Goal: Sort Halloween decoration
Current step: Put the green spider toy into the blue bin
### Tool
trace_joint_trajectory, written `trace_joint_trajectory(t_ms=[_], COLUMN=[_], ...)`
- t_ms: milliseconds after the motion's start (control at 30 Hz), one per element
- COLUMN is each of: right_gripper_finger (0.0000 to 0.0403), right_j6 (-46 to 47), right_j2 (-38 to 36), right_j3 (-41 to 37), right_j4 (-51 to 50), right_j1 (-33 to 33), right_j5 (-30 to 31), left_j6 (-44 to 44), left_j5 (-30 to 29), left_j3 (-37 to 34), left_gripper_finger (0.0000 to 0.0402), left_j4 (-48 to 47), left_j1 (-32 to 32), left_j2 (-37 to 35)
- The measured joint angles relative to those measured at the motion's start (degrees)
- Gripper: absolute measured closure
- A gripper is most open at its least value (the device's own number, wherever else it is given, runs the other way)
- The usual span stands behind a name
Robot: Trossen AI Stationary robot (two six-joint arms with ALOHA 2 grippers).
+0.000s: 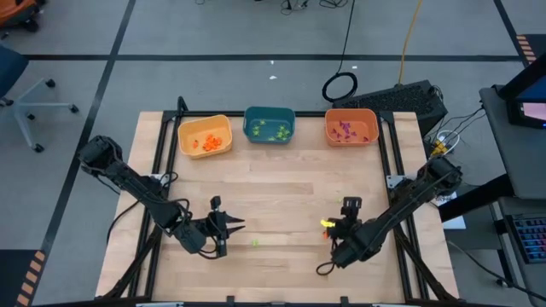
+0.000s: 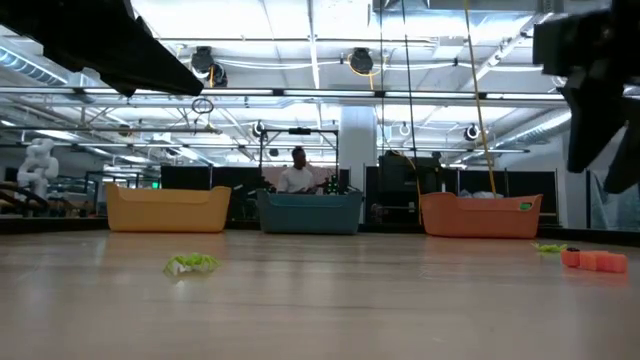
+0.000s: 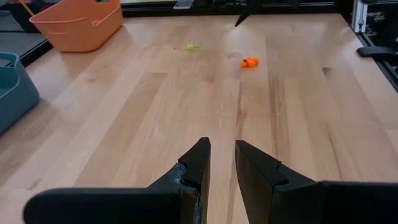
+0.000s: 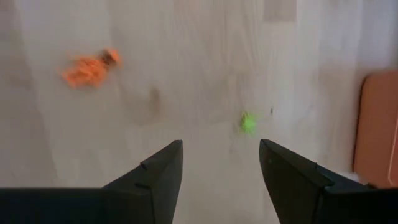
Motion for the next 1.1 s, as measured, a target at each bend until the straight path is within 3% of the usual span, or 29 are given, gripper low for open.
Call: trace_joint_trajectory(t_ms=[333,567,1100], right_gripper_finger=[0.0250,0.0265,0.0266], right_j6=[-4.5,-3.6,-4.2], right_j2=[-10.7,-12.0,-12.0], right_j3=[-13.7,-22.5,-23.8], right_j4=[14.3,23.4,24.5], right_j1=[-4.5,-8.1,-12.3], right_j5=[-2.1,-5.4,-2.8], left_j6=[1.2,1.5,1.6], left_j5=[0.0,0.0,0.1], left_j3=[0.0,0.0,0.0], left_gripper_finger=[0.0326,0.0326,0.0326], left_j4=[1.5,1.7,1.7], left_j1=[0.0,0.0,0.0], left_j2=[0.0,0.0,0.0])
